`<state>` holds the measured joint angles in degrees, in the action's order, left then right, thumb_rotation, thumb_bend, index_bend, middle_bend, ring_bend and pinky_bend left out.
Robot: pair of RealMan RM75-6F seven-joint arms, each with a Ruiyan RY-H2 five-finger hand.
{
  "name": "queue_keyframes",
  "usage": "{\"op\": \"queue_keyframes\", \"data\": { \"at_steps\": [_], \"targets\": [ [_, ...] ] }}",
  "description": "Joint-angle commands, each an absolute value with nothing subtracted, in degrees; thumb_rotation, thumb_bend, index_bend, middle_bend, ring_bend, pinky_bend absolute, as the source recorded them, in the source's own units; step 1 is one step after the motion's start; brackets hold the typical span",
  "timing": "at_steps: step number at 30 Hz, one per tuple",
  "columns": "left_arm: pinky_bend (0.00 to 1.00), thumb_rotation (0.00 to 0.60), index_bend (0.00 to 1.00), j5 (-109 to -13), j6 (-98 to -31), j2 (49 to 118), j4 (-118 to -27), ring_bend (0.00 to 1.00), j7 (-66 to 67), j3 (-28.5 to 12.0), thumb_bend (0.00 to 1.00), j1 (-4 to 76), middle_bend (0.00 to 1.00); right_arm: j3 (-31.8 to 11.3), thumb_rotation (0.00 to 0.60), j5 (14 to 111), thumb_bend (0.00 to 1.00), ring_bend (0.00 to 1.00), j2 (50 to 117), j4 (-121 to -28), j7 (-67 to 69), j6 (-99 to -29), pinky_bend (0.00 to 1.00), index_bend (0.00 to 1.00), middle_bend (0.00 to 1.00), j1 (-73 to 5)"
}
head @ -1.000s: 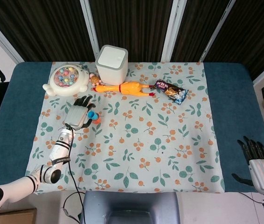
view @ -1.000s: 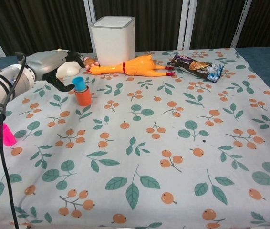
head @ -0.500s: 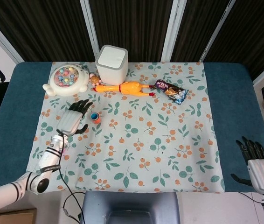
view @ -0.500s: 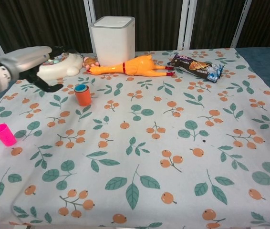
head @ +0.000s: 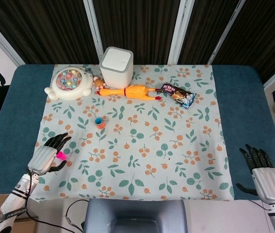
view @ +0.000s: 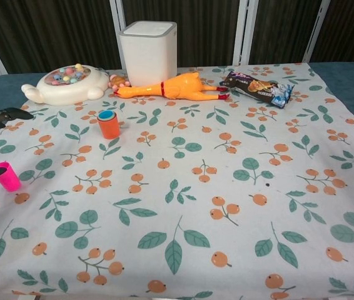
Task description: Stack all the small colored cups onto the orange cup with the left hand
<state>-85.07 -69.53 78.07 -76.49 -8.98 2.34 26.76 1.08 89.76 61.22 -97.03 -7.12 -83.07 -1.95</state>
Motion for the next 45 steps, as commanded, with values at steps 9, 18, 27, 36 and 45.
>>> {"op": "queue_keyframes", "data": {
  "at_steps": [9,18,27,36,45],
  "targets": [
    [0.13,0.6,0.26,-85.39,-68.55,83.91,-66.31,0.0,-12.4,2.08,0.35,25.22,0.0,0.84,0.6,89.32,0.22,0.0,60.91,-96.89,-6.7,-83.48,0.0,0.0,0.0,-1.74],
    [0.13,0.6,0.32,-85.54,-67.57,85.31,-62.59,0.0,-14.09,1.69,0.35,24.89,0.01,0.88,0.6,89.37,0.22,0.0,60.97,-96.98,-6.92,-83.61,0.0,0.0,0.0,-1.66],
    [0.13,0.6,0.38,-85.48,-66.97,86.39,-59.14,0.0,-14.57,1.38,0.37,24.43,0.01,0.83,0.6,89.14,0.22,0.0,61.16,-96.95,-7.35,-83.29,0.0,0.0,0.0,-1.78],
    [0.13,0.6,0.43,-86.06,-66.79,86.78,-58.29,0.0,-14.91,1.19,0.38,24.42,0.02,0.75,0.6,88.99,0.22,0.0,61.32,-96.98,-7.68,-83.27,0.0,0.0,0.0,-1.81],
    [0.13,0.6,0.49,-86.0,-66.27,86.97,-58.02,0.0,-15.42,0.57,0.39,24.71,0.04,0.7,0.6,88.93,0.22,0.0,61.35,-97.03,-7.73,-83.29,0.0,0.0,0.0,-1.82]
  ]
}}
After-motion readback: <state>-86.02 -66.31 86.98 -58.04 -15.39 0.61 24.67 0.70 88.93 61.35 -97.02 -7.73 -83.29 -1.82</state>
